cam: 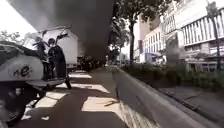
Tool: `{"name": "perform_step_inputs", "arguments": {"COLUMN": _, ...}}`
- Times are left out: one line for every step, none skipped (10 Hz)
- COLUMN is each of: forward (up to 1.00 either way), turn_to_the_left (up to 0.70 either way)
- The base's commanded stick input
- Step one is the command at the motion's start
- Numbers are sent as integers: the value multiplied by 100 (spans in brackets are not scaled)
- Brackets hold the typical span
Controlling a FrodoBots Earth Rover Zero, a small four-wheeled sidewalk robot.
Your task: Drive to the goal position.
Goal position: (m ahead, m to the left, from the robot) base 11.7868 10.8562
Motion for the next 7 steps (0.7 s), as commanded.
{"name": "perform_step_inputs", "arguments": {"forward": 70, "turn_to_the_left": 0}}
{"name": "perform_step_inputs", "arguments": {"forward": 70, "turn_to_the_left": 2}}
{"name": "perform_step_inputs", "arguments": {"forward": 70, "turn_to_the_left": 7}}
{"name": "perform_step_inputs", "arguments": {"forward": 70, "turn_to_the_left": 14}}
{"name": "perform_step_inputs", "arguments": {"forward": 70, "turn_to_the_left": 14}}
{"name": "perform_step_inputs", "arguments": {"forward": 70, "turn_to_the_left": 14}}
{"name": "perform_step_inputs", "arguments": {"forward": 70, "turn_to_the_left": 14}}
